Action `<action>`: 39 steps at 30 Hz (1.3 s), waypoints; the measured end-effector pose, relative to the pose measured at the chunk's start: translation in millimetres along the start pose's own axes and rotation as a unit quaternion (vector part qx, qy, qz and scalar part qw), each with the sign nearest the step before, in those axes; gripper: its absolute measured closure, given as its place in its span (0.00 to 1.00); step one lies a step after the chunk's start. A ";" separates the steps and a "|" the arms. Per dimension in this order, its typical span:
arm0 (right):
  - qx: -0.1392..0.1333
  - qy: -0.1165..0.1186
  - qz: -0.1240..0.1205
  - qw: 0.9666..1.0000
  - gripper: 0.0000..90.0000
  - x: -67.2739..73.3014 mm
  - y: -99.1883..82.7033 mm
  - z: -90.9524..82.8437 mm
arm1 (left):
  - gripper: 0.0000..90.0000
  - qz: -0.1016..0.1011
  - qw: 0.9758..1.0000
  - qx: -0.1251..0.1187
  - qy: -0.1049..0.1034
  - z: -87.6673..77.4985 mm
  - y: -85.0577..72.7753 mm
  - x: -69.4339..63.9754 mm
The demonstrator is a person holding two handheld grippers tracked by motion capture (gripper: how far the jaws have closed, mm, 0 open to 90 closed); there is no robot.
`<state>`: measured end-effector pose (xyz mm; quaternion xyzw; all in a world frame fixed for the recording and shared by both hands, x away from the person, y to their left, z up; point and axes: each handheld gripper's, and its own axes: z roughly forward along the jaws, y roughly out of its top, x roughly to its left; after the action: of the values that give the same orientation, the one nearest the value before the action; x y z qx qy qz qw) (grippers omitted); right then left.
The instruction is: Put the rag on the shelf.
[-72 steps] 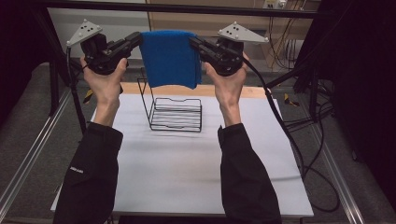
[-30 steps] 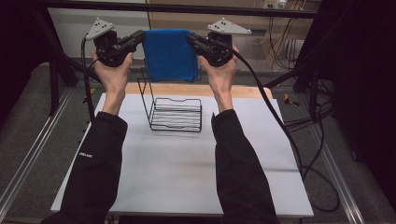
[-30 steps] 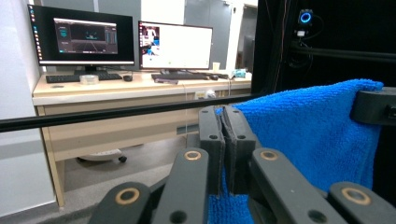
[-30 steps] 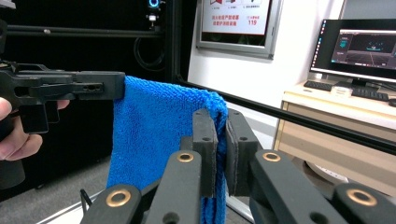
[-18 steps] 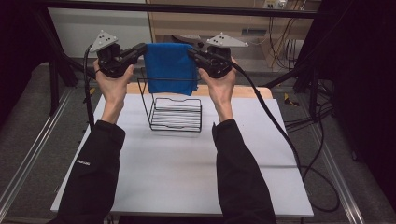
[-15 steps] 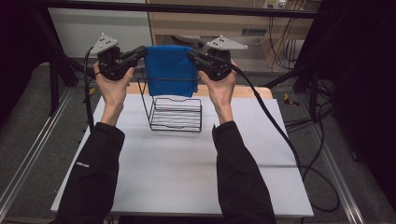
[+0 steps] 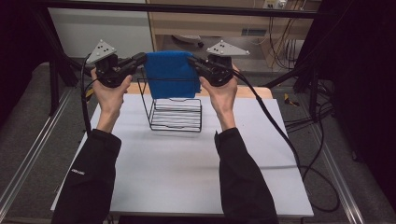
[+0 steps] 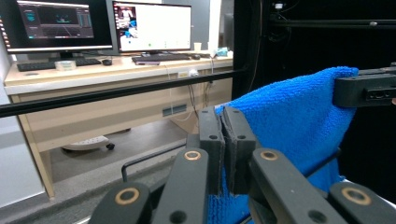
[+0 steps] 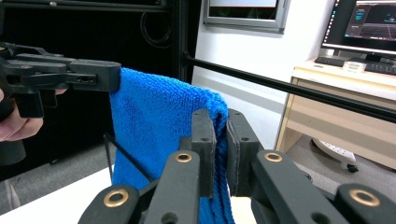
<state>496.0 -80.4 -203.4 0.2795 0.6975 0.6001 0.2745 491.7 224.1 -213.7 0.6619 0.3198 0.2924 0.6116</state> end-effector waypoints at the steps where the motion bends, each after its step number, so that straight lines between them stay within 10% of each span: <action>1: 0.002 0.001 0.002 1.000 0.93 0.9 0.1 -0.7 | 0.97 -0.001 1.000 0.001 -0.001 -0.9 -0.1 -0.3; 23: 0.012 0.009 -0.011 1.000 0.92 9.5 -13.6 -11.0 | 0.96 0.012 0.999 0.024 -0.022 -15.2 -7.7 -9.3; 39: 0.066 0.039 0.009 0.997 0.91 11.5 -32.8 -14.9 | 0.92 0.010 0.996 0.084 -0.025 -24.1 -26.6 -19.6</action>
<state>475.3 -86.4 -234.5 0.2795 0.7432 0.5658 0.2224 458.9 225.0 -238.2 0.7216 0.3210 0.2539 0.5584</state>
